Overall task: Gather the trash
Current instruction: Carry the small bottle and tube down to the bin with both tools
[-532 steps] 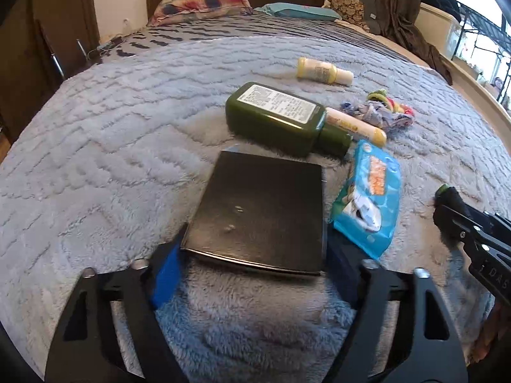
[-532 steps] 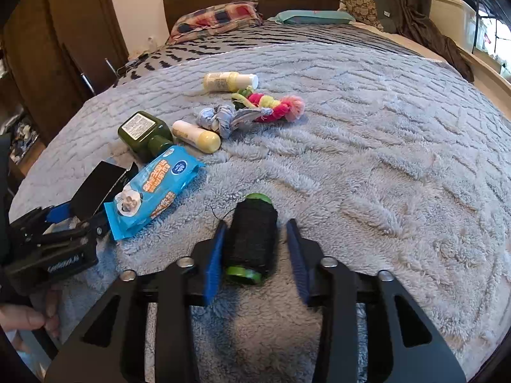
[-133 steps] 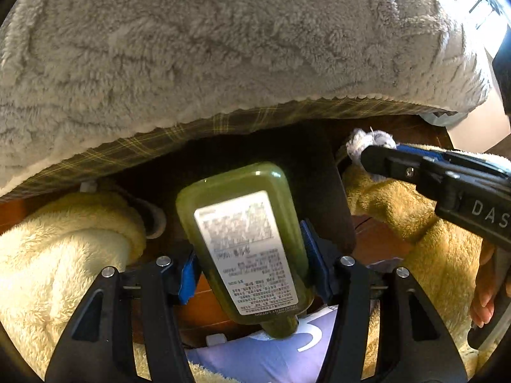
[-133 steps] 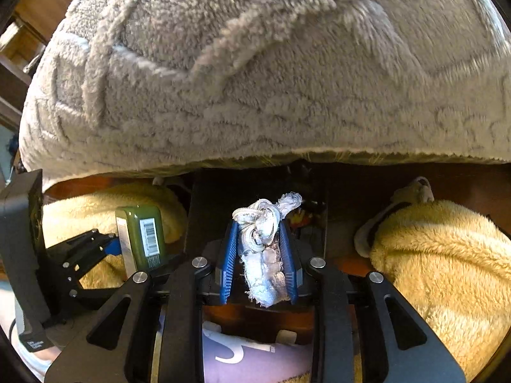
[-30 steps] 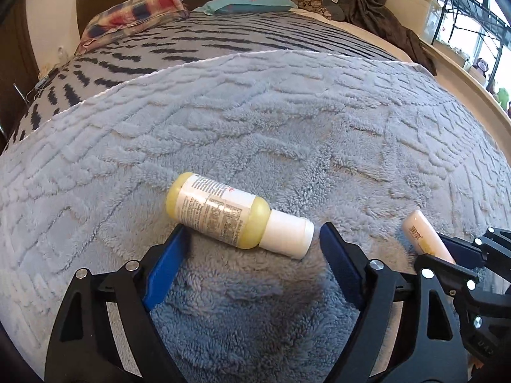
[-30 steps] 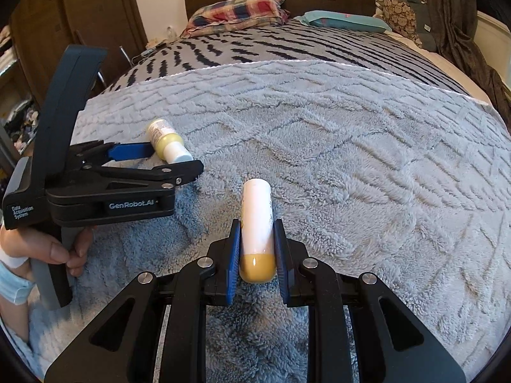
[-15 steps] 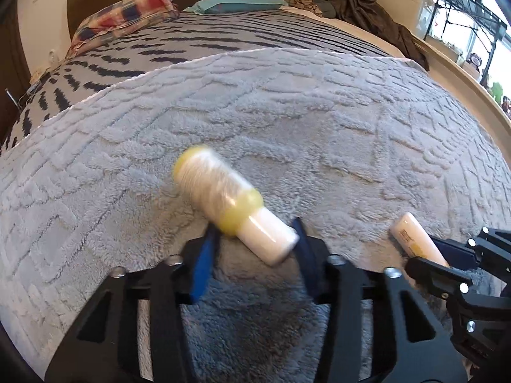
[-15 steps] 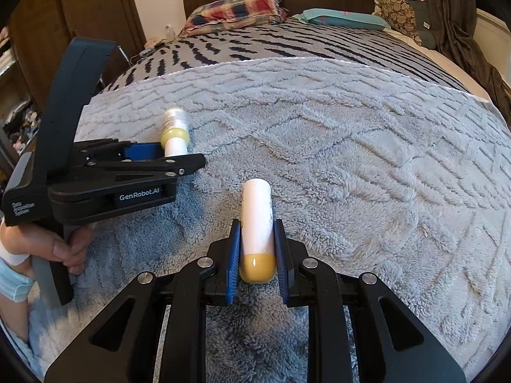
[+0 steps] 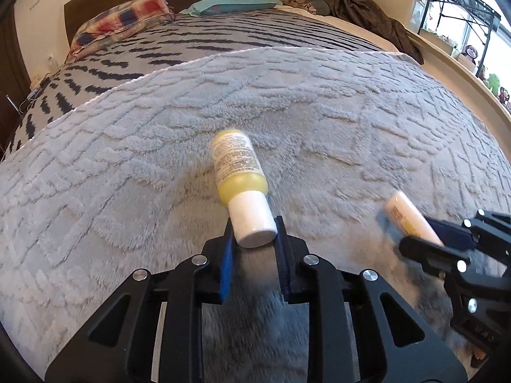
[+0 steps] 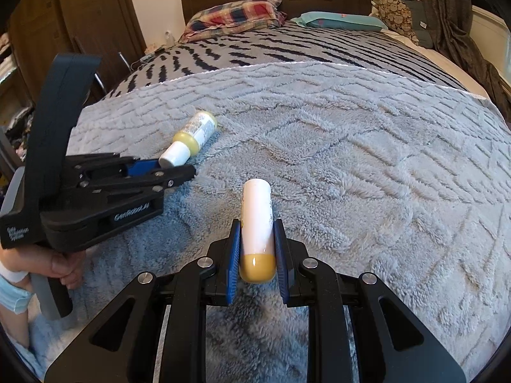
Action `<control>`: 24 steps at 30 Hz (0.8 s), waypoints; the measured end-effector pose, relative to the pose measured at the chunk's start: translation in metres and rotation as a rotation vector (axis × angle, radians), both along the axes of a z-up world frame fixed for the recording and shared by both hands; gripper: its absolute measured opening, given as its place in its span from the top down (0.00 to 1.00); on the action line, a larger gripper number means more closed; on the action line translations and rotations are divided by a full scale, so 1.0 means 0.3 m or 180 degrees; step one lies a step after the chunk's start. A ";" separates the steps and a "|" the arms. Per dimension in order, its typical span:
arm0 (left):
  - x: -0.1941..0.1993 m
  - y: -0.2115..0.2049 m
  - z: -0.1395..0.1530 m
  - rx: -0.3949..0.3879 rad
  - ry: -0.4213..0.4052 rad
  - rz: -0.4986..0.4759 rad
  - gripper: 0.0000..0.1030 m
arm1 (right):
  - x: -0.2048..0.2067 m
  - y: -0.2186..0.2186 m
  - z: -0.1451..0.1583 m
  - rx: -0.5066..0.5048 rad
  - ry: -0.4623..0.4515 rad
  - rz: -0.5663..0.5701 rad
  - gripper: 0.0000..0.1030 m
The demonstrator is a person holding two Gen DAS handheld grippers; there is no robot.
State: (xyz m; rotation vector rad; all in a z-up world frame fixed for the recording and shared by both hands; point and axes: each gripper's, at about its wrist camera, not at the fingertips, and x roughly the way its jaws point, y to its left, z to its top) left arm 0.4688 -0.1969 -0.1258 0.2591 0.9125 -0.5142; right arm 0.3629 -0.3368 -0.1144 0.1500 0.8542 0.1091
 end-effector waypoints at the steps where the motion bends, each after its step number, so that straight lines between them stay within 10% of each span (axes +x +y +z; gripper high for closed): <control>1: -0.020 0.008 0.010 -0.0003 -0.0014 -0.0001 0.79 | -0.017 0.003 0.011 -0.0007 -0.0012 -0.0003 0.79; 24: -0.870 0.322 0.173 -0.0100 -0.0142 0.0038 0.83 | -0.666 0.277 0.132 -0.0062 -0.0011 0.0334 0.79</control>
